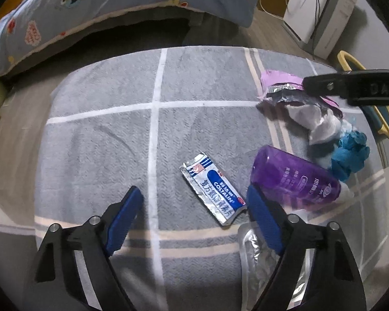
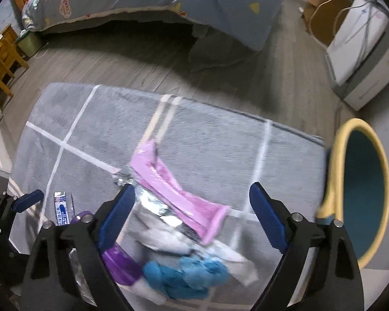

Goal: Collect trash
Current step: 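Grasp the white-blue medicine packet with the left gripper while the right grasps the pink wrapper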

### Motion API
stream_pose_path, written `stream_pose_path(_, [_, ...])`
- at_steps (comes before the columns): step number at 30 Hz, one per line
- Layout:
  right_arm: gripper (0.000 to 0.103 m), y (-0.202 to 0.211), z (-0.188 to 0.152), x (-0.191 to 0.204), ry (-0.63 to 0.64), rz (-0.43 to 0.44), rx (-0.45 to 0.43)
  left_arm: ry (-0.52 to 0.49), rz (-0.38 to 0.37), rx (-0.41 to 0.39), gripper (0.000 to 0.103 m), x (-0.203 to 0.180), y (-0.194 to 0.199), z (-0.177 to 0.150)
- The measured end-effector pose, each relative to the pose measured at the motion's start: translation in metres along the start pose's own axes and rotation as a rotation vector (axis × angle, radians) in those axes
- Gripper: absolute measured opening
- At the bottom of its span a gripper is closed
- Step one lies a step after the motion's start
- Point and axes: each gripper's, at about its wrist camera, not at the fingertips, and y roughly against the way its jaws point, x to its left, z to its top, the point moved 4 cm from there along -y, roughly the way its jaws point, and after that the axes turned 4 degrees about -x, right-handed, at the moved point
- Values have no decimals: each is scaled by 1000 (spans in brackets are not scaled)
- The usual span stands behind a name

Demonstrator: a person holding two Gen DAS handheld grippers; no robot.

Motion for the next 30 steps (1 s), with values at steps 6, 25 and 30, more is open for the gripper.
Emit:
stream_pose_path(6, [66,-22,-5,13,1,23,67,27,-2,-18,66,12,2,6])
stream_pose_path(25, [19,-11,-2,-19,-156,92,52,101,-59,-37,14,32,13,22])
stream_pose_path(30, [19,4,-1,-25,-162,95,23,86,-80,-61,9,21,21,29])
